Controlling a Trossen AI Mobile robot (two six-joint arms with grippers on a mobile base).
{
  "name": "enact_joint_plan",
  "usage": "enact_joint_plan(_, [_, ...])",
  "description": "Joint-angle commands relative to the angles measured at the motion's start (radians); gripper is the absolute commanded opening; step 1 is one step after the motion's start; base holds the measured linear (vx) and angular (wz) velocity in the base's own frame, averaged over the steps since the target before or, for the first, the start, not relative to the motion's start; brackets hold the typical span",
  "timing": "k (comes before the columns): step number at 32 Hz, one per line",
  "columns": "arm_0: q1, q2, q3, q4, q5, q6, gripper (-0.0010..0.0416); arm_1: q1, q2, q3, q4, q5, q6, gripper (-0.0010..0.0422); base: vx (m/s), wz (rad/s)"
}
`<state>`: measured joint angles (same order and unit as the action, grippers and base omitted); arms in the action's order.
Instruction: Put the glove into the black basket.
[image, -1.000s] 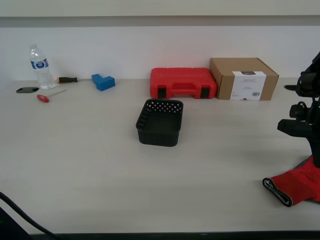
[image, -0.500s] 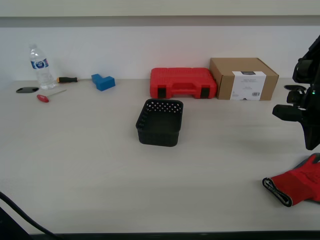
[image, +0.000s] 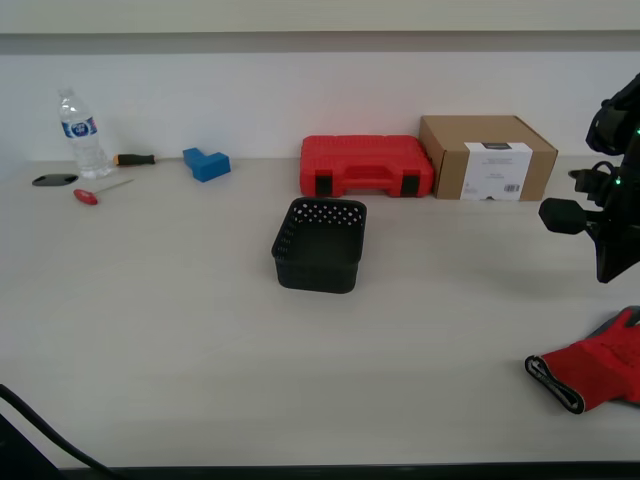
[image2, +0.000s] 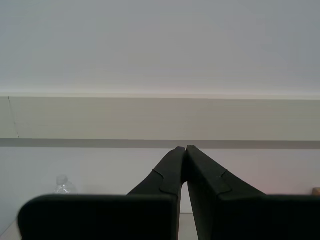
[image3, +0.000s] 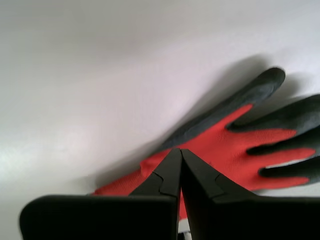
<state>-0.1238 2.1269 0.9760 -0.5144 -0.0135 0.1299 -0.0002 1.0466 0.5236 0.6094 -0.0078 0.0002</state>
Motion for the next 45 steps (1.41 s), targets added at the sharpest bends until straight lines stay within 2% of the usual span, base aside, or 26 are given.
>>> enact_joint_plan(1, [-0.011, 0.023, -0.002, 0.005, -0.067, 0.003, 0.0034, 0.000, 0.000, 0.000, 0.005, -0.003, 0.000, 0.0000, 0.000, 0.000])
enact_joint_plan(2, [-0.026, 0.050, -0.002, -0.031, -0.085, -0.006, 0.0082, 0.000, 0.000, 0.001, 0.005, -0.003, 0.000, 0.0000, 0.000, 0.000])
enact_joint_plan(3, [-0.032, 0.063, -0.003, -0.054, -0.092, -0.018, 0.0105, -0.001, 0.000, 0.001, 0.005, -0.002, 0.000, 0.0000, 0.000, 0.000])
enact_joint_plan(4, [-0.040, 0.080, -0.003, -0.093, -0.092, -0.046, 0.0137, 0.000, 0.000, 0.000, 0.006, -0.003, 0.000, 0.0000, 0.000, 0.000])
enact_joint_plan(5, [-0.044, 0.095, -0.005, -0.134, -0.085, -0.089, 0.0174, 0.000, 0.000, 0.000, 0.006, -0.003, 0.000, 0.0000, 0.000, 0.000])
enact_joint_plan(7, [-0.048, 0.103, -0.007, -0.169, -0.058, -0.144, 0.0215, 0.000, 0.000, 0.000, 0.006, -0.003, 0.000, 0.0000, 0.000, 0.000])
enact_joint_plan(8, [-0.048, 0.099, -0.008, -0.179, -0.026, -0.194, 0.0260, 0.000, 0.000, 0.000, 0.006, -0.003, 0.000, 0.0000, 0.000, 0.000])
enact_joint_plan(11, [-0.047, 0.084, -0.008, -0.183, -0.024, -0.209, 0.0298, 0.000, 0.000, 0.000, 0.006, -0.003, 0.000, 0.0000, 0.000, 0.000])
enact_joint_plan(12, [-0.047, 0.084, -0.010, -0.192, 0.021, -0.216, 0.0305, 0.000, 0.000, 0.000, 0.006, -0.003, 0.000, 0.0000, 0.000, 0.000])
enact_joint_plan(13, [-0.047, 0.090, -0.012, -0.192, 0.075, -0.238, 0.0305, 0.000, 0.000, 0.000, 0.006, -0.003, 0.000, 0.0000, 0.000, 0.000])
enact_joint_plan(15, [-0.048, 0.095, -0.013, -0.182, 0.098, -0.260, 0.0302, 0.000, 0.000, 0.000, 0.006, -0.003, 0.000, 0.0000, 0.000, 0.000])
enact_joint_plan(17, [-0.048, 0.111, -0.013, -0.149, 0.115, -0.260, 0.0294, 0.000, 0.000, 0.000, 0.006, -0.003, 0.000, 0.0000, 0.000, 0.000])
enact_joint_plan(23, [-0.047, 0.240, 0.002, -0.079, 0.089, -0.276, 0.0267, -0.001, 0.000, 0.000, 0.005, -0.003, 0.000, 0.0000, 0.000, 0.000])
enact_joint_plan(25, [-0.047, 0.276, 0.006, -0.061, 0.088, -0.320, 0.0254, 0.000, 0.000, 0.000, 0.005, -0.003, 0.000, 0.0000, 0.000, 0.000])
enact_joint_plan(29, [-0.047, 0.288, 0.014, -0.031, 0.087, -0.341, 0.0233, 0.000, 0.000, 0.000, 0.006, -0.003, 0.000, 0.0000, 0.000, 0.000])
enact_joint_plan(30, [-0.047, 0.288, 0.014, -0.001, 0.086, -0.381, 0.0225, 0.000, 0.000, 0.000, 0.006, -0.003, 0.000, 0.0000, 0.000, 0.000])
enact_joint_plan(31, [-0.047, 0.288, 0.013, 0.020, 0.087, -0.395, 0.0220, 0.000, 0.000, 0.000, 0.006, -0.003, 0.000, 0.0000, 0.000, 0.000])
enact_joint_plan(33, [-0.047, 0.288, 0.020, 0.034, 0.086, -0.391, 0.0211, 0.000, 0.000, 0.000, 0.006, -0.003, 0.000, 0.0000, 0.000, 0.000])
enact_joint_plan(35, [-0.046, 0.288, 0.018, 0.075, 0.082, -0.404, 0.0200, 0.000, 0.000, 0.000, 0.006, -0.003, 0.000, 0.0000, 0.000, 0.000])
enact_joint_plan(38, [-0.045, 0.288, 0.012, 0.137, 0.047, -0.405, 0.0197, 0.000, 0.000, 0.000, 0.006, -0.003, 0.000, 0.0000, 0.000, 0.000])
enact_joint_plan(39, [-0.045, 0.288, 0.013, 0.145, 0.032, -0.395, 0.0200, -0.001, 0.000, 0.000, 0.006, -0.003, 0.001, 0.0000, 0.000, 0.000])
enact_joint_plan(45, [-0.041, 0.288, 0.006, 0.160, 0.037, -0.392, 0.0210, 0.000, 0.000, 0.000, 0.006, -0.003, 0.000, 0.0000, 0.000, 0.000])
